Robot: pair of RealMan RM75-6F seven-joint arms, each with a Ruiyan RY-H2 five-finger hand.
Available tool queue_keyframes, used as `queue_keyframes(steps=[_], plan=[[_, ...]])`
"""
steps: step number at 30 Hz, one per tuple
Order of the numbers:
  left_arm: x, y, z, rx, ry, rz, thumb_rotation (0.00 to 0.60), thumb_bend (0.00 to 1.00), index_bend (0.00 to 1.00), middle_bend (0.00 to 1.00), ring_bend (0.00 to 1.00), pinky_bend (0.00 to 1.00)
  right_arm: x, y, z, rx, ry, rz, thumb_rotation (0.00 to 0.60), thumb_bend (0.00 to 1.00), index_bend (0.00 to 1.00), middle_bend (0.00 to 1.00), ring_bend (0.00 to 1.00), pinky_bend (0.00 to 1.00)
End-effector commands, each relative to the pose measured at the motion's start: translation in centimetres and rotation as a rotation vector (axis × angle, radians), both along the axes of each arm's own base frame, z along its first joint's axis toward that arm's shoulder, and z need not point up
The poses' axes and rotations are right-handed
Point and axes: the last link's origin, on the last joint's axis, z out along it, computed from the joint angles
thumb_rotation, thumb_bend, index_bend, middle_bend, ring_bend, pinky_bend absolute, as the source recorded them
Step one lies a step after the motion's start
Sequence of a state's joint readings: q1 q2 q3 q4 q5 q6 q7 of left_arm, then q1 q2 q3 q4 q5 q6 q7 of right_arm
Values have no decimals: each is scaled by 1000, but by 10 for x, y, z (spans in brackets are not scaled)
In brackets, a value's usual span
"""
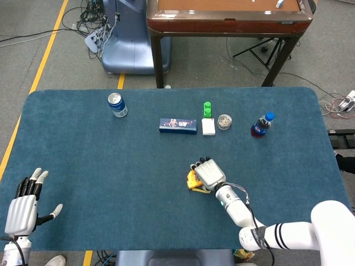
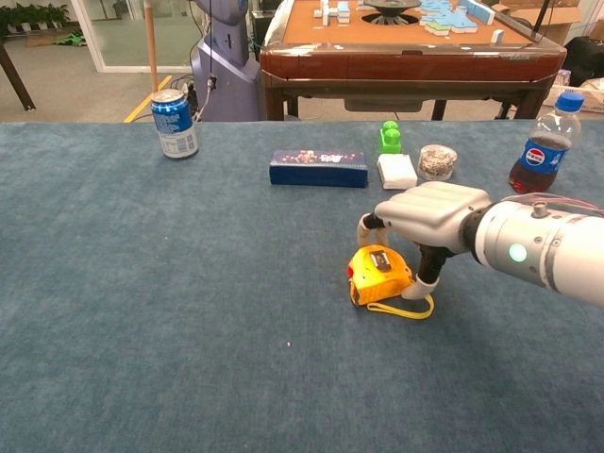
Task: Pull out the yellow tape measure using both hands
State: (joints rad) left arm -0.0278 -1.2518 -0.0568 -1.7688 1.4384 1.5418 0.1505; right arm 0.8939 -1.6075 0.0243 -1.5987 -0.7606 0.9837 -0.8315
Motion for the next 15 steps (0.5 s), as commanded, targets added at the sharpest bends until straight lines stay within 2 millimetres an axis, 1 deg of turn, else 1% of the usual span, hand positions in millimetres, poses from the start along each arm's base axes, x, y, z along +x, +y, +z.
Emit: queue_keyframes(steps=[1,8,15], plan=[[-1,-1,1,3,2,3,600,189,83,0,0,0,4,-1,-2,-2,-8,14,600,273,266,335,197,220],[-3,-4,3,10,2,16,600,188,83,0,0,0,12,1,-8,30,0,47,600,272,266,325,199,220],[-4,-5,4,13,1,19,600,189,83,0,0,0,12,6,-9,42,16,61,600,273,266,325,200,220]])
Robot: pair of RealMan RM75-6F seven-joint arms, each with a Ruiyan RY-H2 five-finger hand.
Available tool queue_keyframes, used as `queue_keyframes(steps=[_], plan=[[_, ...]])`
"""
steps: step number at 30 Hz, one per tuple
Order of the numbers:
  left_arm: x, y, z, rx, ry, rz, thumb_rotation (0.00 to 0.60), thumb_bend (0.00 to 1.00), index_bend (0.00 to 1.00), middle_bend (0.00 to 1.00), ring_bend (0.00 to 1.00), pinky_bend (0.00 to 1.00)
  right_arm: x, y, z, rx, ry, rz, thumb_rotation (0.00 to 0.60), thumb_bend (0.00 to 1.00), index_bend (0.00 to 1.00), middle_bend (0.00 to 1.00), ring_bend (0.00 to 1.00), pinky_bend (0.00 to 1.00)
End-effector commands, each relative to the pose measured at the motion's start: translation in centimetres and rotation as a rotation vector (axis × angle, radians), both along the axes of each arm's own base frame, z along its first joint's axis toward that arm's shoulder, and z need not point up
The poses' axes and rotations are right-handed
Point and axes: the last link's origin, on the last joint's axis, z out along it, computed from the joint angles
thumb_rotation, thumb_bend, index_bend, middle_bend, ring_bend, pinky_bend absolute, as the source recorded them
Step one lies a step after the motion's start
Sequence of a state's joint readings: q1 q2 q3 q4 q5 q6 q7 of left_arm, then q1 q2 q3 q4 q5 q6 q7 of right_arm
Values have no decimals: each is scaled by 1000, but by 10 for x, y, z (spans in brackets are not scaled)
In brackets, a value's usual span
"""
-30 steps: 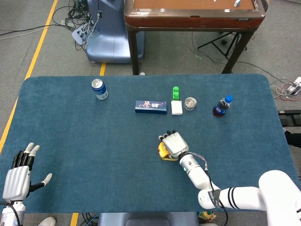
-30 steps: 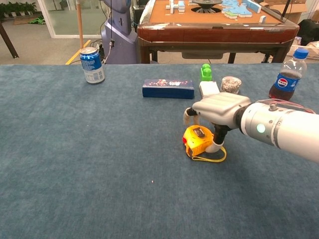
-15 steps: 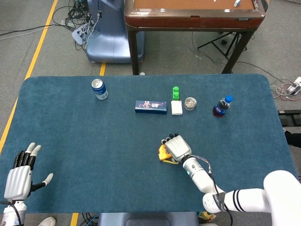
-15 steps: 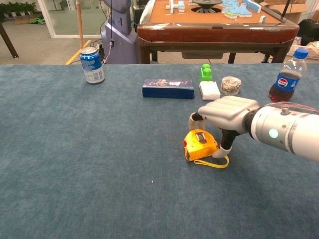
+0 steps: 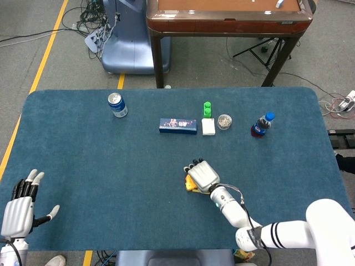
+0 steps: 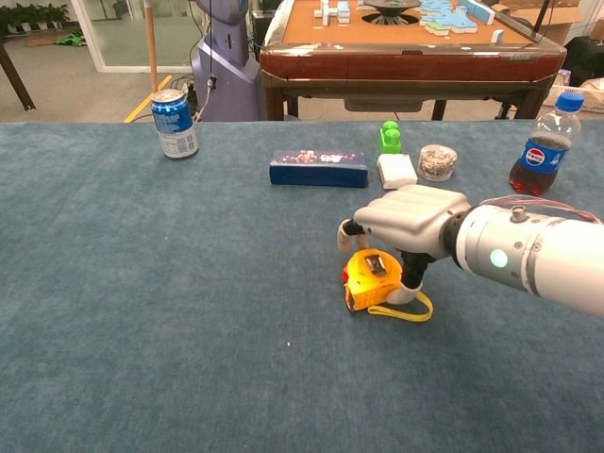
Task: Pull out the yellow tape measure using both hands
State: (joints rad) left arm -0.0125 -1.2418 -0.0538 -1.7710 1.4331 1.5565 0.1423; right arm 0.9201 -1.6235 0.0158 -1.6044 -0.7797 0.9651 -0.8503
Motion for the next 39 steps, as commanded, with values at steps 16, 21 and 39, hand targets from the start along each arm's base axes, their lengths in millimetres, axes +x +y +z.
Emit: queue_keyframes(steps=[16,21,39], plan=[[11,33,2,-59,31,-80,600,189,101,0,0,0,16,-2,18,-52,-92,20,600,700,593,584,416,220],[25,61,-4,-121,-6,-132,600,188,101,0,0,0,40,-2,33,-73,-171,12,600,707,629,615,445,220],[84,124,-41,-198,-250,-167,600,188,65,0,0,0,109,-7,38,-165,-292,-25,600,726,676,666,546,308]])
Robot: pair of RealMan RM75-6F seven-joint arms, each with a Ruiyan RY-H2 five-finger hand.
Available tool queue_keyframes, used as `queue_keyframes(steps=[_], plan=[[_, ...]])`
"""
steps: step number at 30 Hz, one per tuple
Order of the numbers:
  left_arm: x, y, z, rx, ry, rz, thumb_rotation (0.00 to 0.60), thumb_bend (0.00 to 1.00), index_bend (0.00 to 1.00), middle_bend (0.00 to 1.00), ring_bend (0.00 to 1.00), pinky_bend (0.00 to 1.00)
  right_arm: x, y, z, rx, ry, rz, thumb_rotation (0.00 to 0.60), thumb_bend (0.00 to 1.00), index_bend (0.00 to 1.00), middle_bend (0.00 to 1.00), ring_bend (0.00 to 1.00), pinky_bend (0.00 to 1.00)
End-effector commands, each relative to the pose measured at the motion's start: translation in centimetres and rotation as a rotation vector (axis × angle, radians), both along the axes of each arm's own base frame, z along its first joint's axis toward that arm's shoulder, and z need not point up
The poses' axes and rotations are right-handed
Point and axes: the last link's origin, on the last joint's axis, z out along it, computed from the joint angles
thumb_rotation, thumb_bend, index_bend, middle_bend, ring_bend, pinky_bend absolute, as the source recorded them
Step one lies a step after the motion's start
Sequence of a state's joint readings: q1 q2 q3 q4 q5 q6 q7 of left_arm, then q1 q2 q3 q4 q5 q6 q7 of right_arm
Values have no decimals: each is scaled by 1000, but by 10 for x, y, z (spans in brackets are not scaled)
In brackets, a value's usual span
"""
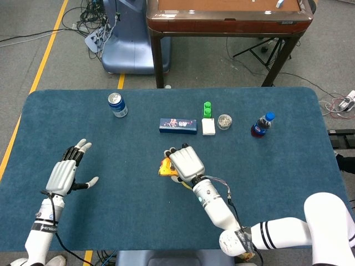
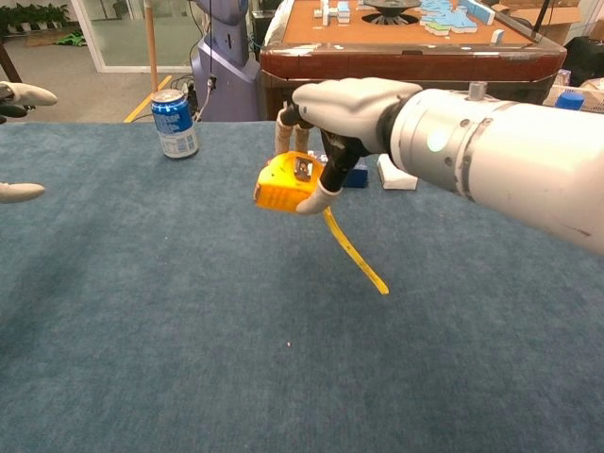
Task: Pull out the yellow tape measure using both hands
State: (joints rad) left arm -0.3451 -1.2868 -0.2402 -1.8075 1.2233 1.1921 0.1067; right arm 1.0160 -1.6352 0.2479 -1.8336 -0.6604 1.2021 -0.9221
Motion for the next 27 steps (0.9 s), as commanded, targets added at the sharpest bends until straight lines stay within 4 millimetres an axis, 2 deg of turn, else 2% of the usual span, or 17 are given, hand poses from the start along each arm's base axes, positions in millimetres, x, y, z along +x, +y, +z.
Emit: queue_keyframes(steps=[1,12,27], plan=[[15,10,-7,-12,-78,8,600,189,59,0,0,0,9,0,-3,-12,-17,-7,600,730,677,668,553,319],[42,19,-27,-59,-219,40,600,188,0,0,0,0,24,-2,-21,-24,-85,-74,600,751,705,700,639,416],[60,23,-53,-92,-298,65,600,187,0,0,0,0,44,-5,-41,-37,-165,-152,600,756,716,710,670,428]])
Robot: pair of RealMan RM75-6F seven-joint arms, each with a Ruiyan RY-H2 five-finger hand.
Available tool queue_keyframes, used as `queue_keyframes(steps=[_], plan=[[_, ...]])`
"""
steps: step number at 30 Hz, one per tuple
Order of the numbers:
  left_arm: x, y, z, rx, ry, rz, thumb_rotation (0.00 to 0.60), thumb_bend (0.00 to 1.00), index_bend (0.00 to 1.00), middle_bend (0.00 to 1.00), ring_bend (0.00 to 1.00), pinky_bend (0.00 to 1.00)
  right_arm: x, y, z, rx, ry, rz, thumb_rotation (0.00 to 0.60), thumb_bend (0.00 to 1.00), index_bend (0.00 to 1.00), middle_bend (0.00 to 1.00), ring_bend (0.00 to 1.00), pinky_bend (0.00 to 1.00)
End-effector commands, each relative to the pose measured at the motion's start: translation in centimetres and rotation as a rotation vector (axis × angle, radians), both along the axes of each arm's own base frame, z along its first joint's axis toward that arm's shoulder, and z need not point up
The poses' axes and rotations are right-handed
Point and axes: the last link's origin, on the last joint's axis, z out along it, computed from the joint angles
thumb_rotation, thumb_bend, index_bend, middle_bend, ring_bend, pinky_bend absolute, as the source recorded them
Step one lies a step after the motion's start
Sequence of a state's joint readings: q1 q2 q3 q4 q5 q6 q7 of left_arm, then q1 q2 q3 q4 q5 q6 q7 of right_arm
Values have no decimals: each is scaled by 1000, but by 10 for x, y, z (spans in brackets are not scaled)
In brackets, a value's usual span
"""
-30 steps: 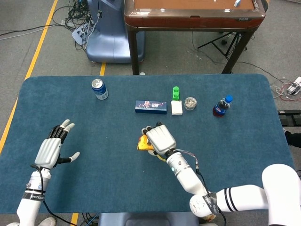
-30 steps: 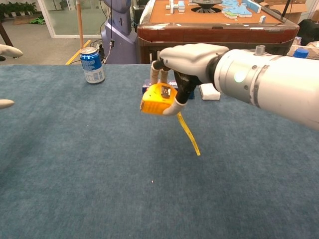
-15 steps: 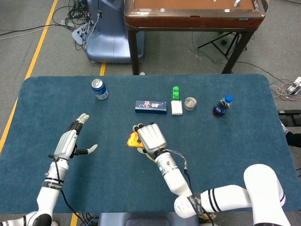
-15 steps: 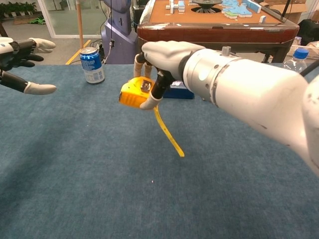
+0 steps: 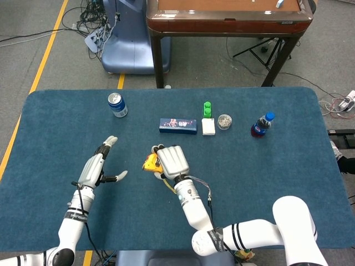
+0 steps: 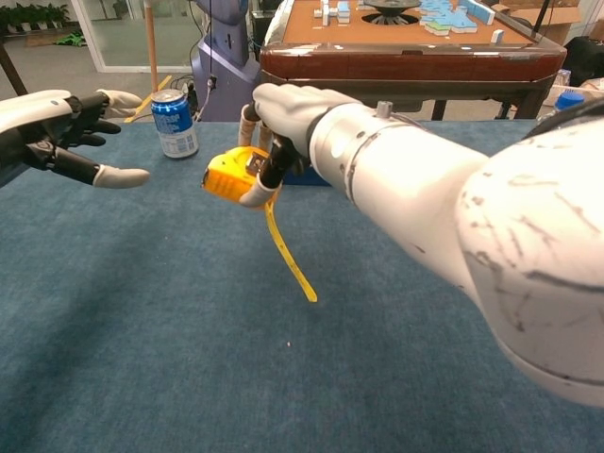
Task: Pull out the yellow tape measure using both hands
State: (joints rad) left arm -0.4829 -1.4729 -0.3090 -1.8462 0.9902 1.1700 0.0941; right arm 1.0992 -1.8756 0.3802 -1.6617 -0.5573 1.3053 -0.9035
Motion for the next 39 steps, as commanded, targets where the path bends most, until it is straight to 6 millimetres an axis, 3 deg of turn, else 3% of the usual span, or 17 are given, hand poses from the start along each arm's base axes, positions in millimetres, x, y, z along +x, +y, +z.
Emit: queue_keyframes(steps=[1,39], plan=[[4,2,-4,0,-10,3,600,188,0,0,0,0,5,0,-4,-2,-21,-20,600,756,716,710,671,428],[18,13,-27,-4,-52,38,600,188,0,0,0,0,25,-5,-33,3,-105,-63,600,756,721,710,677,428]])
